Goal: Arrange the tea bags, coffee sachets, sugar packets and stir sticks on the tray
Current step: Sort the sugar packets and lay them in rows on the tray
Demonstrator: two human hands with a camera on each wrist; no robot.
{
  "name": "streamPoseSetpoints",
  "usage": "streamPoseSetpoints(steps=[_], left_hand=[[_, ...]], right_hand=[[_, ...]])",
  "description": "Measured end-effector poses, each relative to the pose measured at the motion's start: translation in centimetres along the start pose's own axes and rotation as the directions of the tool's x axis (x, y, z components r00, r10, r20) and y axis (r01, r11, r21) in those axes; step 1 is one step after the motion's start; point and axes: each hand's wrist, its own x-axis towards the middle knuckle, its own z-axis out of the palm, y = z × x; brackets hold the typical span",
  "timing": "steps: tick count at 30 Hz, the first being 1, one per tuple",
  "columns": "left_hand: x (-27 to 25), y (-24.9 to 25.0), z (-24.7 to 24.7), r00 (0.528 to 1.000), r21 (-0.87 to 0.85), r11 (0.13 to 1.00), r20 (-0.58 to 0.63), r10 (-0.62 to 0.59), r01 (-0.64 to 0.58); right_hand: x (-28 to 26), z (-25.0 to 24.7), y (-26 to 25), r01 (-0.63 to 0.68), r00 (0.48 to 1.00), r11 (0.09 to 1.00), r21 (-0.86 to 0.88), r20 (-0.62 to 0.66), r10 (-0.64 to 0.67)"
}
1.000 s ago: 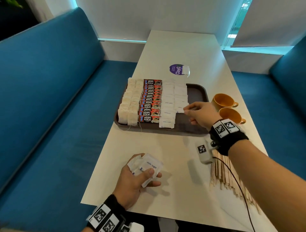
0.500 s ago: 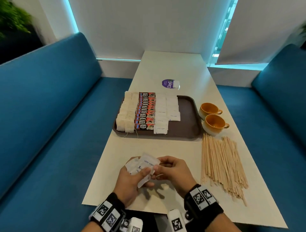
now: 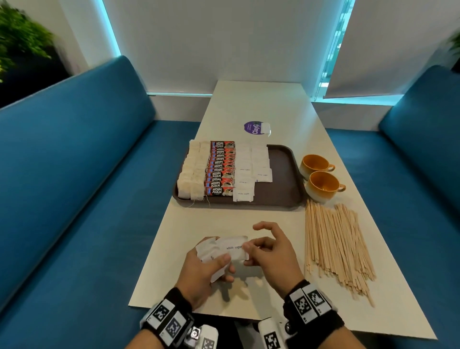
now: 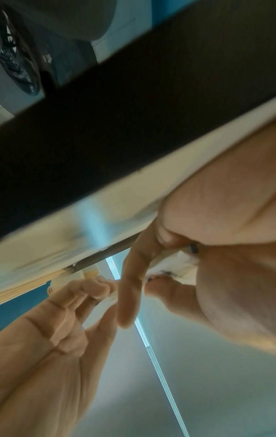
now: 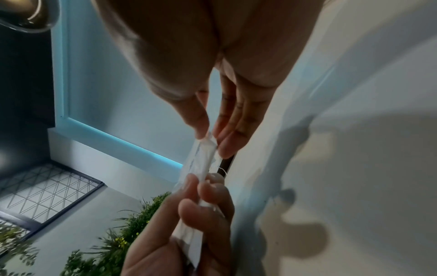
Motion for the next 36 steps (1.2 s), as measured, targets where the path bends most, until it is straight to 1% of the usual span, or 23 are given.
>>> streamPoseSetpoints(steps=[1,3,6,8,14,18,22,24,29,32,36], left_hand=[[0.0,0.0,0.1,1.000,-0.002,1.000,-0.010,0.000,0.000],[0.1,0.0,0.1,0.999,-0.014,1.000,-0.033,0.002,-0.003],[0.1,0.1,0.2,0.999,-0.026,1.000,-0.033,0.011,-0.012],[0.1,0.1,0.1,1.000,-0.028,0.999,-0.020,0.014,-0.014],[0.0,0.1,-0.1,1.000,-0.020,1.000,0.012,0.008,-0.008],[-0.1,0.4,0.0,0.999,-0.039,0.999,0.045,0.001,0.000],[0.0,0.4,0.2,0.998,0.026,0.999,-0.052,-0.037,0.038],[0.0,0.4,0.2,0.996,0.019,0.998,-0.058,-0.062,0.063],[-0.1,0.6,0.5,0.994,-0.035,0.997,-0.076,-0.075,0.072],[0.1,0.8,0.6,0.991,-0.088,0.993,-0.099,-0.085,0.077],[0.3,0.7,0.3,0.997,-0.138,0.989,-0.054,-0.061,0.054]], right_hand=[[-0.1,0.0,0.0,0.020,1.000,1.000,-0.008,0.007,-0.020],[-0.1,0.0,-0.2,0.042,0.997,0.999,-0.033,0.069,-0.039],[0.0,-0.3,-0.3,0.054,0.986,0.990,-0.131,0.163,-0.032],[0.1,-0.5,-0.4,0.049,0.985,0.985,-0.168,0.173,-0.020],[0.4,-0.7,0.1,-0.028,0.984,0.996,-0.090,0.172,0.043],[0.3,-0.9,0.0,-0.012,0.980,0.994,-0.111,0.198,0.034],[0.4,-1.3,-0.3,0.027,0.963,0.985,-0.169,0.270,0.019],[0.4,-1.4,-0.4,0.028,0.955,0.979,-0.200,0.296,0.034],[1.0,-1.5,-0.1,-0.011,0.931,0.985,-0.172,0.357,0.073],[1.6,-1.7,-0.1,-0.033,0.939,0.989,-0.146,0.333,0.080],[4.0,-2.8,-2.2,-0.010,0.981,0.988,-0.153,0.190,0.040]])
